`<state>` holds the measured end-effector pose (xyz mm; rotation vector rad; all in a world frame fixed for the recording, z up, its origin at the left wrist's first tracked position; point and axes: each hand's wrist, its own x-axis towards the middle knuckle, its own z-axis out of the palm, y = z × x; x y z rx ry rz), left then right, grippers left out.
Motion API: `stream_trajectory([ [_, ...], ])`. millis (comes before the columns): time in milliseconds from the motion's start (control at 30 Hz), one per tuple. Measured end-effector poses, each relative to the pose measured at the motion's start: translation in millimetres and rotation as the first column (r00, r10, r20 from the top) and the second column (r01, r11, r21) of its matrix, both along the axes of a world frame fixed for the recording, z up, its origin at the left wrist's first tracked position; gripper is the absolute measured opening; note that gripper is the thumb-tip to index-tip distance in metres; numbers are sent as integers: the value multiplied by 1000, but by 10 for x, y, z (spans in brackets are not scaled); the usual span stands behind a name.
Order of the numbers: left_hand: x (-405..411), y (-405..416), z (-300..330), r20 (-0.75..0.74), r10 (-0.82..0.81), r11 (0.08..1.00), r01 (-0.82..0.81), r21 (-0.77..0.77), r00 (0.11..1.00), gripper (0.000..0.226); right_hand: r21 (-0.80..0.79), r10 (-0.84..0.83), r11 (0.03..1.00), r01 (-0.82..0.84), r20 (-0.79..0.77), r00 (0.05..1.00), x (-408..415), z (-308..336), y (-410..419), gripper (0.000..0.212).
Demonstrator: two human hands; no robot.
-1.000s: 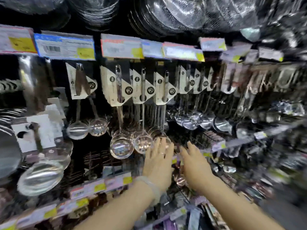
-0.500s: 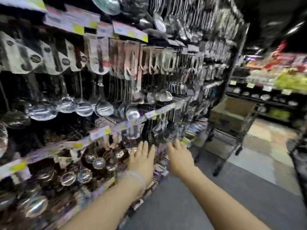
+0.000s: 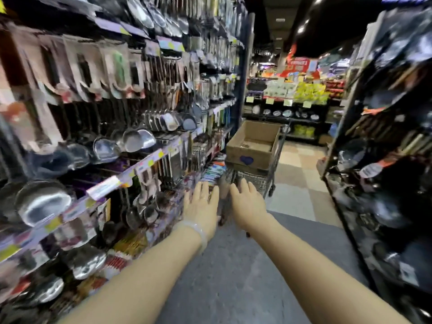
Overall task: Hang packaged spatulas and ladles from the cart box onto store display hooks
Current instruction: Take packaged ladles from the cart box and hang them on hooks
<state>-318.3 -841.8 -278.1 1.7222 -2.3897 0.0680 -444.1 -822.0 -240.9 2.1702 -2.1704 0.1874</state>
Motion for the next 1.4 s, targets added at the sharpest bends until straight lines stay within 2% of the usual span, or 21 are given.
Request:
stream_trajectory([
  [233,-481,-1532,231,-28,-107,992,109,62,994,70,24,-106,994,105,42,993,-505,23,-1269,67],
  [367,-852,-2175,77,17,-137,984,134,114,990,72,99,-162,983,157,51,985,-913,-139,-1815,69],
  [567,-1618,-3236,-128,34,-215,969,208,135,976,71,71,-212,975,209,38,976,-1634,-311,-2942,69],
  [733,-2229,-4286,-174,28,-198,966,190,172,980,71,93,-184,979,183,6,983,-2204,-370,-4086,75],
  [900,-2660,-5255,-160,12,-158,972,154,176,987,72,61,-138,988,139,-10,990,-2662,-360,-5150,67],
  [1133,-3033,-6610,-343,9,-123,976,119,181,992,73,142,-104,984,106,-16,994,-3027,-604,-6516,68],
  [1300,-3314,-7832,-468,-27,-136,973,138,186,990,72,176,-151,972,154,-32,988,-3384,-745,-7667,68],
  [1400,-3447,-8570,-543,-33,-126,962,131,238,991,69,212,-193,958,191,-15,981,-3612,-800,-8369,64],
])
